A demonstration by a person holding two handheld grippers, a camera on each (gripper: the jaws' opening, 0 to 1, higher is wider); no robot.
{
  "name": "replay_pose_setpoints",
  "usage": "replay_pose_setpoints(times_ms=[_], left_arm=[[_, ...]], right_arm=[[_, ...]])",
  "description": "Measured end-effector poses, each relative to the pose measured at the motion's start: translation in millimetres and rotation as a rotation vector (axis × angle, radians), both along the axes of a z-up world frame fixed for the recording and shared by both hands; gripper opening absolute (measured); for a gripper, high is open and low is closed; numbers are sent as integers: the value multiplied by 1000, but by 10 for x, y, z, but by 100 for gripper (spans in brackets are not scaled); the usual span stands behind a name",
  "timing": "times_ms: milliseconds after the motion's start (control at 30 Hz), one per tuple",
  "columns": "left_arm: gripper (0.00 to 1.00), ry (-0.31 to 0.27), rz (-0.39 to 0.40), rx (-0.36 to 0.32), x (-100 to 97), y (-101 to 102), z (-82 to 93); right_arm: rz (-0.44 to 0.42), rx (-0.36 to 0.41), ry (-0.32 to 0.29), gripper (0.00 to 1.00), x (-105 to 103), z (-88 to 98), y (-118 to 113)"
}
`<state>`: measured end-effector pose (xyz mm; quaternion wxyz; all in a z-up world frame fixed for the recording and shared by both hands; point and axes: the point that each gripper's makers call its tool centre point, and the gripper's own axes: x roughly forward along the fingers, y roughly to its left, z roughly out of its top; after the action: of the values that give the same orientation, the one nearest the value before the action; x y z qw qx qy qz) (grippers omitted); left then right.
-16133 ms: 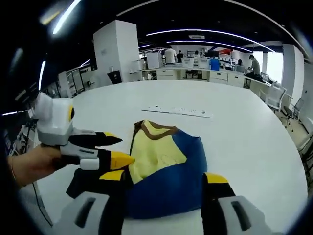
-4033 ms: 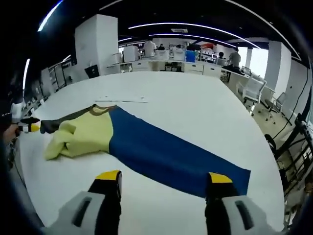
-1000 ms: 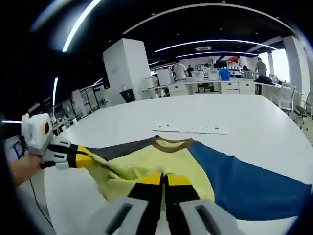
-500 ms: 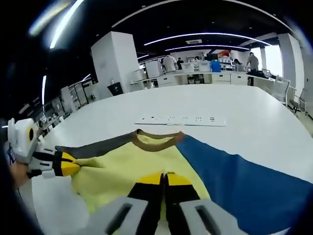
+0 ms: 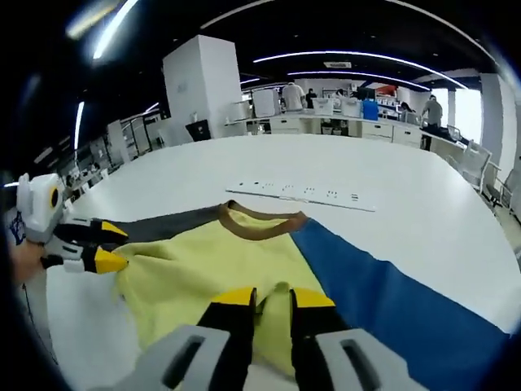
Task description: Fold the garment on the visible template until the final outline fits inside the template.
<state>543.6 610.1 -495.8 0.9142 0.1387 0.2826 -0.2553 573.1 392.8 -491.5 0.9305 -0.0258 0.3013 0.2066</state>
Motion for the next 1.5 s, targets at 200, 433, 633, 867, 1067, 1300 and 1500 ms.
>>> replay_pose_setpoints(times_ms=[200, 433, 633, 867, 1067, 1300, 1500], left_arm=[[30, 10, 50, -5, -87, 256, 14], [27, 38, 91, 0, -200, 448, -67], [24, 88, 63, -15, -285, 345, -213], [19, 149, 48, -55, -313, 209, -324], [16, 171, 49, -47, -296, 164, -386], [12, 180, 63, -53, -308, 142, -390], [9, 203, 95, -63, -353, 157, -406]], right_arm=[[58, 18, 5, 19, -178, 47, 12], [158, 28, 64, 18, -448, -131, 101], [255, 7, 78, 16, -544, -249, 210], [359, 53, 83, 15, -610, -301, 440], [411, 31, 86, 14, -641, -402, 516], [500, -86, 44, 9, -698, -462, 537], [509, -99, 42, 2, -673, -474, 554]])
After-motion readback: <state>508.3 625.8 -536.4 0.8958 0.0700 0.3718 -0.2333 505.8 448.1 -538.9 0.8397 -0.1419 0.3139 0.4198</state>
